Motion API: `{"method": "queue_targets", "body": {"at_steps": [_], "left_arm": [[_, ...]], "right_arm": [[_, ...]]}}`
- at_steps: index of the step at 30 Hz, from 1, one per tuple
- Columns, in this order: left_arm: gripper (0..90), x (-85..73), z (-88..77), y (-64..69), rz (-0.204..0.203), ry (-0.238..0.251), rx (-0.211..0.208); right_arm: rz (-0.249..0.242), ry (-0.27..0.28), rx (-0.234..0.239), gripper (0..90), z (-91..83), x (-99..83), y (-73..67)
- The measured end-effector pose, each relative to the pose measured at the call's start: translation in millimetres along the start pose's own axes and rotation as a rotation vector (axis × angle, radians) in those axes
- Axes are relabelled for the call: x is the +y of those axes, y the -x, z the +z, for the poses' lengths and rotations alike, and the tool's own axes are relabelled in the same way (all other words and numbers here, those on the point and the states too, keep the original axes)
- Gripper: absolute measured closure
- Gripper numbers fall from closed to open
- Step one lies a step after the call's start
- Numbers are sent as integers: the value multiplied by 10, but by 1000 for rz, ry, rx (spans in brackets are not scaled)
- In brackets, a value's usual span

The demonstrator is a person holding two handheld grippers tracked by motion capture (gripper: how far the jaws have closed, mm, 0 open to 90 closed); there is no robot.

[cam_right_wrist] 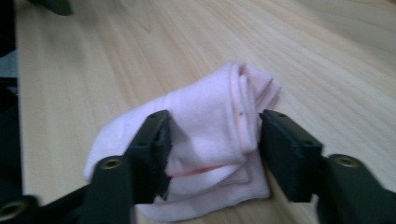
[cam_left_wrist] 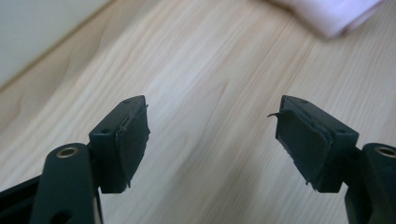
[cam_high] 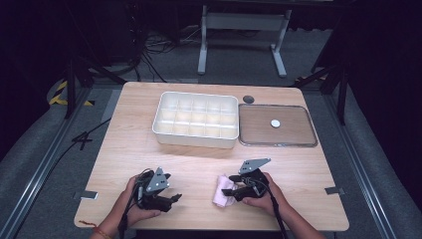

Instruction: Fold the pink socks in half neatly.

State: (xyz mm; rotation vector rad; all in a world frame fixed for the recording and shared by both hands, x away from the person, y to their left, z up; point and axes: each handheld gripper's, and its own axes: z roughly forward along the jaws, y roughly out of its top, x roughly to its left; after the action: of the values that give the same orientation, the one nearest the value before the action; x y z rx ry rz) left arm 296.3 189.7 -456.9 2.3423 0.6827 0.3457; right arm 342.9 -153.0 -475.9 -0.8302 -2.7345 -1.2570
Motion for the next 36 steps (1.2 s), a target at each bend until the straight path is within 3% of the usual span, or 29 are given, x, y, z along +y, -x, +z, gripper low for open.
{"method": "queue_targets", "body": {"at_steps": [4,7,13,17,28,36], "left_arm": [[247,-191,2,-134,-63,-43,13],[237,-240,37,-191,-103,-36,-10],[175,-227,91,-188,-97,-21,-9],[146,-277,107,-194,-110,20,-2],[111,-272,128,-206,-119,22,1],[109,-272,130,-206,-120,22,0]], "right_arm": [[8,-24,23,539,17,31,-19],[14,-25,42,595,19,34,-11],[-12,-28,48,671,14,43,-34],[-25,-24,38,703,0,47,-47],[-84,26,-5,712,-122,60,-127],[-93,70,-31,712,-245,63,-113]]}}
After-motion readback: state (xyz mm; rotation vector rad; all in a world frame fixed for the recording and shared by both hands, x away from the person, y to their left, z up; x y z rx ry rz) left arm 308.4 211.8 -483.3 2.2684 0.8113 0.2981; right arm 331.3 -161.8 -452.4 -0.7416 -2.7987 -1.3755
